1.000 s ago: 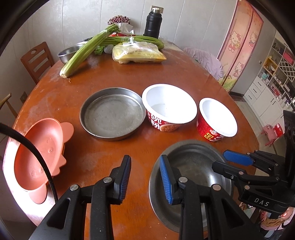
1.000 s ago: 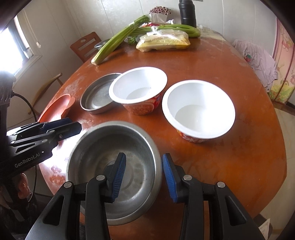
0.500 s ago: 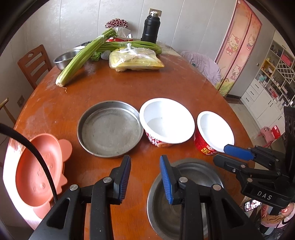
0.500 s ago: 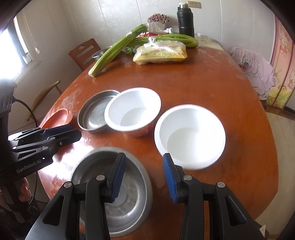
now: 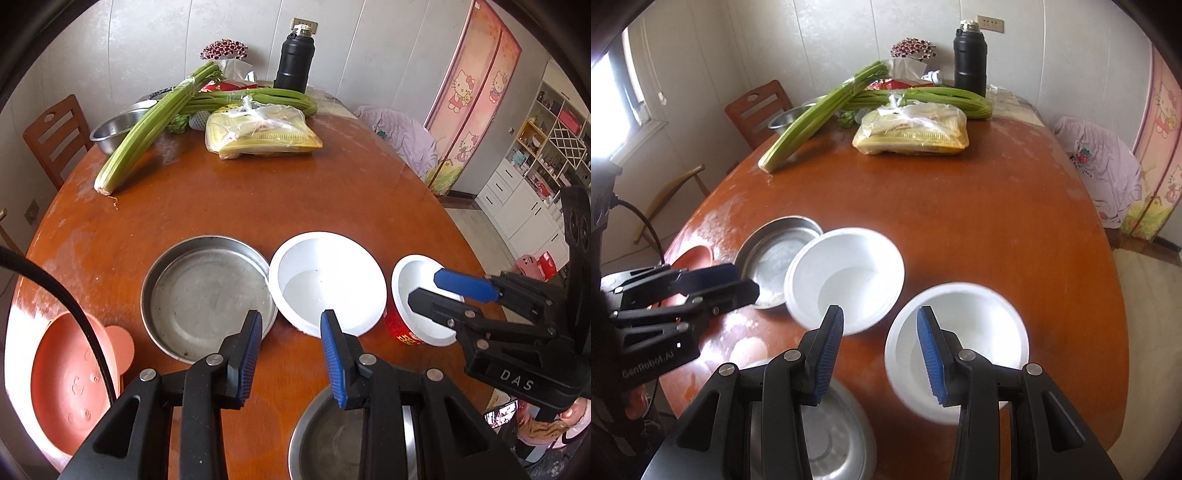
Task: Organize plates and bowls
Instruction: 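Grasp the rim of the large white red-printed bowl with the left gripper, then lift the large white bowl and carry it over the steel bowl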
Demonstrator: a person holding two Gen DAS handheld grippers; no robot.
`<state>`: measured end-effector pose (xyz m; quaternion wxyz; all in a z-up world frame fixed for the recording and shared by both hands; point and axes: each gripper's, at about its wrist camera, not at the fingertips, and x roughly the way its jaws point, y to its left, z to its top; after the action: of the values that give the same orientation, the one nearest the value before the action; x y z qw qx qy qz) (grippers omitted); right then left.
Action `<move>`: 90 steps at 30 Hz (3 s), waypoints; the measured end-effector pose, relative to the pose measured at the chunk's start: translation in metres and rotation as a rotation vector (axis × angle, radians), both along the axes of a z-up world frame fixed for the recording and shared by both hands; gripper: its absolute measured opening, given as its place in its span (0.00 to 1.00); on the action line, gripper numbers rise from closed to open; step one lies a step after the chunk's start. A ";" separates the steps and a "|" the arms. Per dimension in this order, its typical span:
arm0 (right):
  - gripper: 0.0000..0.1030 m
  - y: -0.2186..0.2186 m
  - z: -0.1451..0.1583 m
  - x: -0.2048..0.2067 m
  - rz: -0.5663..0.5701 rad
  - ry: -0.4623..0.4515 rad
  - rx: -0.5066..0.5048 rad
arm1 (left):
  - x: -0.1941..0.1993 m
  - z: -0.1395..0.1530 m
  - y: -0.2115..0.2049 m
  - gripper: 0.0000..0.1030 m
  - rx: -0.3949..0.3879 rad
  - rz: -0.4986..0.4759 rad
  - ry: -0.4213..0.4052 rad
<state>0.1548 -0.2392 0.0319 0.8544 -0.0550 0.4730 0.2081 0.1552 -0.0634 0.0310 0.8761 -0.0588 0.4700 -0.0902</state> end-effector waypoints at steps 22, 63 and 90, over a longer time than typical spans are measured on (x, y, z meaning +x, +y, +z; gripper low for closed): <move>0.42 0.023 -0.045 0.068 0.036 0.060 -0.089 | 0.047 -0.038 -0.003 0.32 -0.037 -0.004 0.098; 0.30 0.047 -0.019 0.042 0.100 0.001 -0.069 | 0.029 -0.016 -0.001 0.25 -0.040 0.018 0.024; 0.31 0.032 0.029 -0.029 0.102 -0.110 -0.017 | -0.033 0.024 -0.011 0.25 -0.022 -0.007 -0.075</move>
<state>0.1261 -0.2075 0.0608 0.8668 -0.0978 0.4237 0.2440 0.1219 -0.0745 0.0551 0.8921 -0.0633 0.4358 -0.1005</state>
